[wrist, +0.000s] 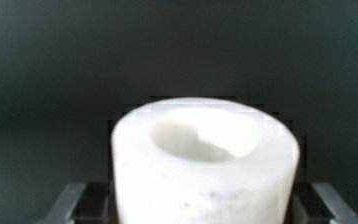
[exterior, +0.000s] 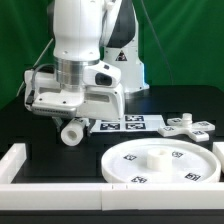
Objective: Assemble round table
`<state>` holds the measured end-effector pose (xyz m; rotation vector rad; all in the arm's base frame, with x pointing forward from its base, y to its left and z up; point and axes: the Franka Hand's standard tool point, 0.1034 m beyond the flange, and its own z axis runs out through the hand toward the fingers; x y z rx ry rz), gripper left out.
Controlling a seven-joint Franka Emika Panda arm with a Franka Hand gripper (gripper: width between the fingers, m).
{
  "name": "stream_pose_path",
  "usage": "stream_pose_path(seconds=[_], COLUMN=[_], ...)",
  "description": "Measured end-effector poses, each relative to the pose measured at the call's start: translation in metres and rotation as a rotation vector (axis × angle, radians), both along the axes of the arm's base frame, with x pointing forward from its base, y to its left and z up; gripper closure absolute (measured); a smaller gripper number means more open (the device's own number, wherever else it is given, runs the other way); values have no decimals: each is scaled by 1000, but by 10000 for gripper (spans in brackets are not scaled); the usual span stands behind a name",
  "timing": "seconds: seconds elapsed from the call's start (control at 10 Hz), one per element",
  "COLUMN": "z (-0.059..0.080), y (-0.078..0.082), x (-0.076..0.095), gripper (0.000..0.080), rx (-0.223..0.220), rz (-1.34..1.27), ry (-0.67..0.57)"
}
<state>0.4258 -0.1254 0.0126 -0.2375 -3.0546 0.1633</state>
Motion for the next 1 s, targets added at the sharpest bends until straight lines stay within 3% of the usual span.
stream_pose_path(seconds=[0.3, 0.4, 0.5, 0.8, 1.0], z=[0, 0, 0, 0, 25], y=[0, -1, -1, -2, -9], x=[0, 0, -1, 0, 11], gripper=[393, 326, 198, 152, 151], rx=[0, -1, -1, -7, -32], rz=[-6, -9, -14, -73, -163], ry=[0, 0, 0, -7, -56])
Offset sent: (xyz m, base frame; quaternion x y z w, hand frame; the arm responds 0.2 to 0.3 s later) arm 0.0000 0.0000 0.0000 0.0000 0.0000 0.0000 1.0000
